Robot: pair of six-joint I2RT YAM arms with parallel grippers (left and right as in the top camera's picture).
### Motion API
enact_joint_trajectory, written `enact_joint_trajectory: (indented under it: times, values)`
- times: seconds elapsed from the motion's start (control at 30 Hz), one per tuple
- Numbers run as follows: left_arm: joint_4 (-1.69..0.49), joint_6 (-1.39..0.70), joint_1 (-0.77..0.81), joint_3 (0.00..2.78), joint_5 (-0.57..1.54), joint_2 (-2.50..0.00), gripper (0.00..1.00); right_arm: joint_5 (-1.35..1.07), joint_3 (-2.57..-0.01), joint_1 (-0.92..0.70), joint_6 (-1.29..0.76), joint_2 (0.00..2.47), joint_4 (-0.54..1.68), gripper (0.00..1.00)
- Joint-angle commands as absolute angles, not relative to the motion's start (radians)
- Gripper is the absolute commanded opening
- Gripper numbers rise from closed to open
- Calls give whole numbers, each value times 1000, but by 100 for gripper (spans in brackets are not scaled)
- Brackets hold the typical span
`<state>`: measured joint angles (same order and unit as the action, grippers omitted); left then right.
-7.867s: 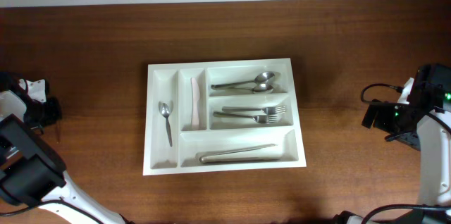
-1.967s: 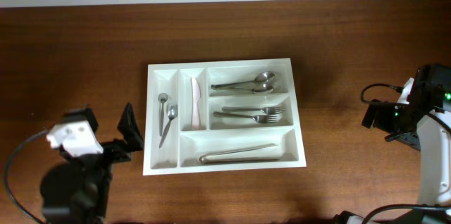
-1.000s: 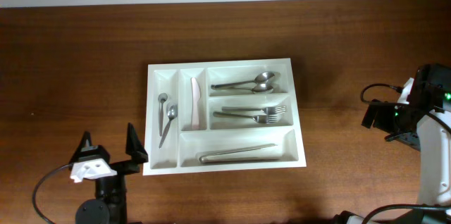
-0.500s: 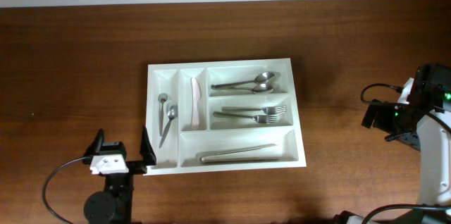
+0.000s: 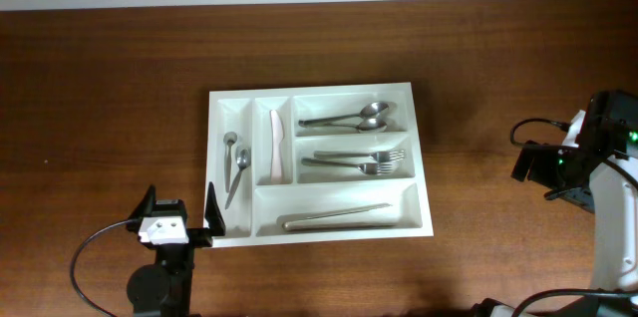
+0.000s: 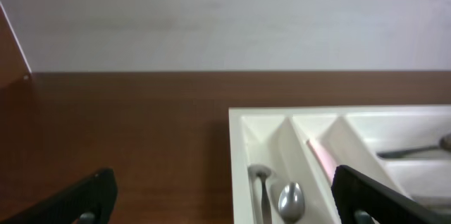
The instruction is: Pack container
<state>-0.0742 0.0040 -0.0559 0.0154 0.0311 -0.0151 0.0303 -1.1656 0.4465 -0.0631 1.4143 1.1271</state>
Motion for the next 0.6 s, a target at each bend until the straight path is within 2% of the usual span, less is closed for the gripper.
enact_joint_trajectory:
  times: [0.0, 0.57]
  values:
    - [-80, 38, -62, 9, 38, -6, 99, 46, -1168, 452, -59, 1418, 1125, 99]
    - [-78, 84, -62, 9, 49, -6, 99, 46, -1168, 452, -59, 1418, 1125, 99]
